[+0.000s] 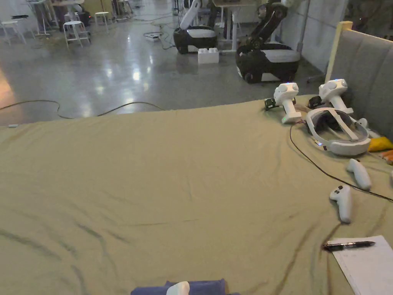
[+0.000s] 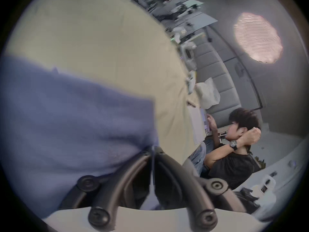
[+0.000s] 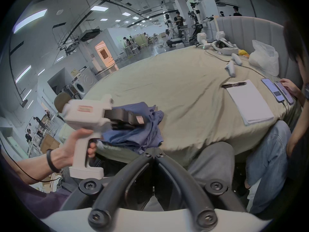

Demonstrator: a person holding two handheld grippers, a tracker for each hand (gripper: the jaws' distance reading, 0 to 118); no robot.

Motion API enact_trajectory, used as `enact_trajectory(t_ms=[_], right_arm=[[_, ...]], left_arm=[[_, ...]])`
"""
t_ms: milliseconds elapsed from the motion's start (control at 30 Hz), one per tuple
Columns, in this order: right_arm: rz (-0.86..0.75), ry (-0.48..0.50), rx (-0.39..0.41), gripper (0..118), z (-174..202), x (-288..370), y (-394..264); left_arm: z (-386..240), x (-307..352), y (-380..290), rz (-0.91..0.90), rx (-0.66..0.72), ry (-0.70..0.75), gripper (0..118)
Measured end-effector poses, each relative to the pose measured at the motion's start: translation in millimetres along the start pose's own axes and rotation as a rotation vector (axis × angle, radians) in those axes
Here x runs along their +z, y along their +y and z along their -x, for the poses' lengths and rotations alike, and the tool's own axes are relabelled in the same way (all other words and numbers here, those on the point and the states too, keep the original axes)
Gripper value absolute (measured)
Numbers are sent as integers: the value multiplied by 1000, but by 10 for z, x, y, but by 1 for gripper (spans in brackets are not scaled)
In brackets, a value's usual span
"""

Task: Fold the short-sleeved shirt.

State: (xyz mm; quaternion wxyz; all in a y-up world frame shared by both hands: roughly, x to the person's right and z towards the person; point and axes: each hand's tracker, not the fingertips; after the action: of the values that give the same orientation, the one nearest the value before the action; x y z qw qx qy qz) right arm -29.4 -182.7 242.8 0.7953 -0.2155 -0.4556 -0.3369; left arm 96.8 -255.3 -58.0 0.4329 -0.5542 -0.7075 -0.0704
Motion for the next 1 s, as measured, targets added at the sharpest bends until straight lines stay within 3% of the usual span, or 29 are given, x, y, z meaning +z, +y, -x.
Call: enact_trajectory(t_ms=[33,67,100,133,167,200,300,367,467,500,533,567,600,700,733,767,800,833,900,1000], right_arm=[[17,13,16,0,26,-88,56],[26,27,32,0,62,-190,127],[32,53,47,0,99,-290,200],[40,94,58,0,142,-415,292],[44,134,62,0,186,-547,380],[44,169,65,0,232,-678,458],[67,207,105,0,396,-1197,688],[197,95,198,0,492,-1666,782],[494,-176,282,0,406,-2369,650],[540,-123,244,0,329,-2479,581],[363,-56,147,0,286,-2364,680],[425,-71,50,0,267,-2308,743],[432,-69,27,0,259,-2305,747],[410,-56,74,0,216,-2257,695],[402,-48,45,0,193,-2238,703],[398,-45,11,0,179,-2234,691],[396,-43,4,0,170,-2238,674],[392,-41,0,0,161,-2235,665],[383,-41,0,0,170,-2215,647],[362,-31,13,0,189,-2103,651]], left_arm=[[-34,254,38,-60,-55,-39,21],[-53,488,76,-98,-95,-66,37],[-55,685,103,-122,-123,-74,73],[-47,893,125,-153,-149,-63,93],[-8,1101,134,-182,-154,-41,104],[49,1261,139,-209,-147,-25,105],[358,1608,122,-280,-68,28,106],[630,1718,91,-293,28,65,106],[964,1741,19,-296,141,14,106],[1047,1726,-3,-294,162,-24,106],[1128,1668,-22,-285,198,-43,106],[1198,1594,-28,-275,234,-29,106],[1250,1511,-24,-262,251,-9,106],[1350,1122,30,-167,246,15,103],[1356,983,52,-112,240,17,95],[1315,892,52,-103,203,32,77],[1258,854,70,-116,165,48,28],[1179,805,92,-107,132,83,21],[1121,718,132,-104,139,141,21],[1061,869,142,-135,141,110,20]])
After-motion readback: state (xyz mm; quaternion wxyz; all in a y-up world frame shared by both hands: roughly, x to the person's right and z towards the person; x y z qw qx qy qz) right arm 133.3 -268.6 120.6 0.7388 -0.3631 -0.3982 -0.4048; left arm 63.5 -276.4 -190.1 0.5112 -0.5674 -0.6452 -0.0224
